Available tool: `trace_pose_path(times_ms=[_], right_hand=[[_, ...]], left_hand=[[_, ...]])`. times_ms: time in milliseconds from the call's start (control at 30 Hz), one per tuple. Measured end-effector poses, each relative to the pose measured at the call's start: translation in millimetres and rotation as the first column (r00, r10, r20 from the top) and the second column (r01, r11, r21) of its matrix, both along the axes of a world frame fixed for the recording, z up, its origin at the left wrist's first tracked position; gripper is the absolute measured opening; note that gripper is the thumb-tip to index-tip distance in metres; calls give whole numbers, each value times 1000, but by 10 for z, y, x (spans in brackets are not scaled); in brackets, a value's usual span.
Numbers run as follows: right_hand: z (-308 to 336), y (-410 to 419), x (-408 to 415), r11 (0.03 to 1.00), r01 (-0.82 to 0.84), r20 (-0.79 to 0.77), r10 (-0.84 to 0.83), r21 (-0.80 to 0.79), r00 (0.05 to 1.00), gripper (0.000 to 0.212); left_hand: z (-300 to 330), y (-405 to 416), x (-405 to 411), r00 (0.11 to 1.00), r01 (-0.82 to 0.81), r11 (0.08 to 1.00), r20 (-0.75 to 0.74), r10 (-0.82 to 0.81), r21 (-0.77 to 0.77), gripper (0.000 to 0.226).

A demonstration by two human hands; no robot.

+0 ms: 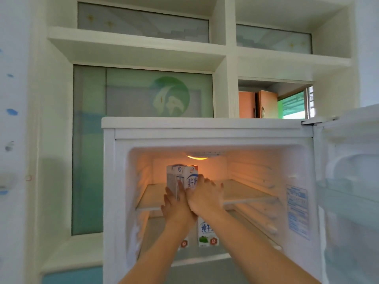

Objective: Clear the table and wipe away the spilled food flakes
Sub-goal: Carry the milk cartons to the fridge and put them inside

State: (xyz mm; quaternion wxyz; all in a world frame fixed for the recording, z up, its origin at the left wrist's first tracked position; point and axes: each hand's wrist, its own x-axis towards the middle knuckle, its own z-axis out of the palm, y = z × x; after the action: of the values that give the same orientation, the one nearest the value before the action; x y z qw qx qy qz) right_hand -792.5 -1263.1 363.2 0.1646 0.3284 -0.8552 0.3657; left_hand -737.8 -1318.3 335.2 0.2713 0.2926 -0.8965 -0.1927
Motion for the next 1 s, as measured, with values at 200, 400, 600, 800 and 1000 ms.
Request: trace_pose_path(times_ms=[200, 400, 600, 800, 1000], right_hand=[[21, 613, 682, 941, 260, -205, -217, 216, 954, 61], [-34, 1358, 1338, 916, 326, -208, -281, 234, 937, 63], [347, 2040, 1695, 890, 430, -332, -363, 153, 871, 61], [1064, 2976, 2046, 884, 468, -505, -410, -14, 760, 59], [1458, 4188, 2308, 785, 618, -681, -481, -54, 552, 58]], left_hand=[[-72, 296, 657, 996, 43, 984, 78, -30, -175, 79], [-36, 785, 1199, 991, 130, 962, 44, -123, -241, 76], [379, 1439, 1552, 979, 184, 927, -23, -203, -327, 74], [972, 2243, 1718, 943, 217, 880, -143, -301, -423, 69], [1429, 3346, 1721, 888, 267, 847, -226, -402, -459, 60]])
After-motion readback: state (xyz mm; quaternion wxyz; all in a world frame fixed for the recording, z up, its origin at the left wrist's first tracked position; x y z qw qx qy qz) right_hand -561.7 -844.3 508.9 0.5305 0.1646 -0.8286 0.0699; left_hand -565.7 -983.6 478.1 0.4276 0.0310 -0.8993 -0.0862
